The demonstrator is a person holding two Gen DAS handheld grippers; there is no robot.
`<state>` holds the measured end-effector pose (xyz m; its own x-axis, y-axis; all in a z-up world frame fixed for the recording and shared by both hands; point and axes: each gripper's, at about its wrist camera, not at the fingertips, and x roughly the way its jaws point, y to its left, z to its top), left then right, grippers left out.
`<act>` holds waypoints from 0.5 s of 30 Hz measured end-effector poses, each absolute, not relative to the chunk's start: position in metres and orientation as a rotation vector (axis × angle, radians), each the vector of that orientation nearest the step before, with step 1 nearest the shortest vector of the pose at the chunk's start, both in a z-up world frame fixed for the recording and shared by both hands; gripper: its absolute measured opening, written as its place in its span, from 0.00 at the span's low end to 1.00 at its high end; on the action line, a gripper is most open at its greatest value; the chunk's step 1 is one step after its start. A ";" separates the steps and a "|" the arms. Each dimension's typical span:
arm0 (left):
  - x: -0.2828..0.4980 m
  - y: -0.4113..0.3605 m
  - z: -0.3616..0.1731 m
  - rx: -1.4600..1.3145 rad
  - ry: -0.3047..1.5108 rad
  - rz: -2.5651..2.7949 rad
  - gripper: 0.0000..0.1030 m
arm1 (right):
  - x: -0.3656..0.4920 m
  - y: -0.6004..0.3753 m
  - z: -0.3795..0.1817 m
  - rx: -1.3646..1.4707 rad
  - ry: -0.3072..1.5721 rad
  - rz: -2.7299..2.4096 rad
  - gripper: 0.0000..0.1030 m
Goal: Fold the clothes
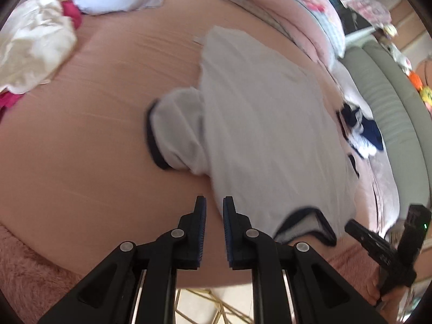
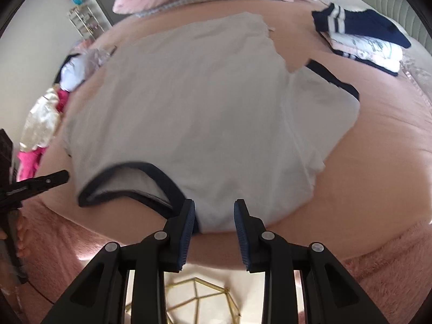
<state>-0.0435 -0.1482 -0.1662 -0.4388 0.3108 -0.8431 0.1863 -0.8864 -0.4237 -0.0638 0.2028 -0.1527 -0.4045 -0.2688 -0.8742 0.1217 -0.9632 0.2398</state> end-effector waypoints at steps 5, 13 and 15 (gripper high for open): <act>-0.073 -0.179 -0.184 -1.635 -0.981 2.435 0.14 | -0.101 0.121 -0.132 1.421 -0.057 -2.342 0.28; -0.102 -0.170 -0.198 -1.648 -0.816 2.383 0.21 | -0.116 0.029 -0.162 1.456 0.060 -2.231 0.28; -0.105 -0.162 -0.202 -1.663 -0.726 2.368 0.06 | -0.120 0.031 -0.172 1.495 0.007 -2.233 0.28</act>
<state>-0.1055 -0.1615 -0.2022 -0.3698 0.3943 -0.8413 0.1446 -0.8700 -0.4713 -0.1204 0.0310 -0.1721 -0.3114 -0.3618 -0.8787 0.3674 -0.8986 0.2398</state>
